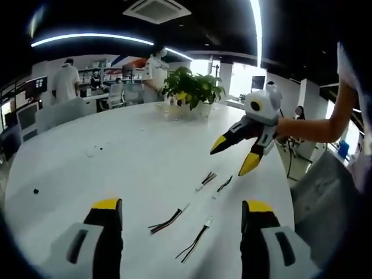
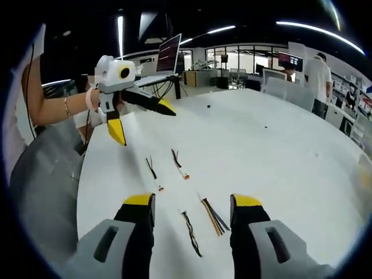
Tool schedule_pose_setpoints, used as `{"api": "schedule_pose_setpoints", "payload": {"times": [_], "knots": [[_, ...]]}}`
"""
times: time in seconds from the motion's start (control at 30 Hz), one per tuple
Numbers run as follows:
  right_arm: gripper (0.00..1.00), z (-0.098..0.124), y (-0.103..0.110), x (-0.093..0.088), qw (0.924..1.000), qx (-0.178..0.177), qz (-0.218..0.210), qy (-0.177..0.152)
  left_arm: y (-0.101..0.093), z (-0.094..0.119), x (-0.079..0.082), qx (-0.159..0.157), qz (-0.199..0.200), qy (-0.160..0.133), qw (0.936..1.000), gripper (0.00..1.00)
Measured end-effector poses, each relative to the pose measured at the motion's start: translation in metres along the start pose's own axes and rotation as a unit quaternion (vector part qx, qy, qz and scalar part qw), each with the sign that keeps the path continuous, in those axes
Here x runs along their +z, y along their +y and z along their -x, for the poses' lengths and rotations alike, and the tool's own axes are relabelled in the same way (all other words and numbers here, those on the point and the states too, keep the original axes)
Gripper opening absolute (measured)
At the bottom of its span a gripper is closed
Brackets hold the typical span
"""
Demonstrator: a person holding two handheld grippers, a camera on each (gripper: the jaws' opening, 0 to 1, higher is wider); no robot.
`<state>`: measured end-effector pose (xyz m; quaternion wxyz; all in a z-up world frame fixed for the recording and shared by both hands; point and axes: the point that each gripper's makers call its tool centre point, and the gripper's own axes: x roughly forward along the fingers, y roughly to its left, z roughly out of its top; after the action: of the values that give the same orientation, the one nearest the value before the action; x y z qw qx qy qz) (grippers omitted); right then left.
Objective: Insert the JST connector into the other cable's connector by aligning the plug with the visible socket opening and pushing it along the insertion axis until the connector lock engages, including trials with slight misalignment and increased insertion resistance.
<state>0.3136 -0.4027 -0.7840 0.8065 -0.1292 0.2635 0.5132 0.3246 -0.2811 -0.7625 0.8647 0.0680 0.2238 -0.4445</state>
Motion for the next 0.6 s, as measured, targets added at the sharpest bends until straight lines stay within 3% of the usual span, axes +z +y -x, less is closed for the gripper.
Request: {"api": "schedule_pose_setpoints", "payload": {"times": [0.6], "knots": [[0.48,-0.011,-0.012,-0.005,1.0,0.003,-0.006,0.003,0.01,-0.014,-0.011,-0.008,0.001,0.012,0.9999,0.77]]}}
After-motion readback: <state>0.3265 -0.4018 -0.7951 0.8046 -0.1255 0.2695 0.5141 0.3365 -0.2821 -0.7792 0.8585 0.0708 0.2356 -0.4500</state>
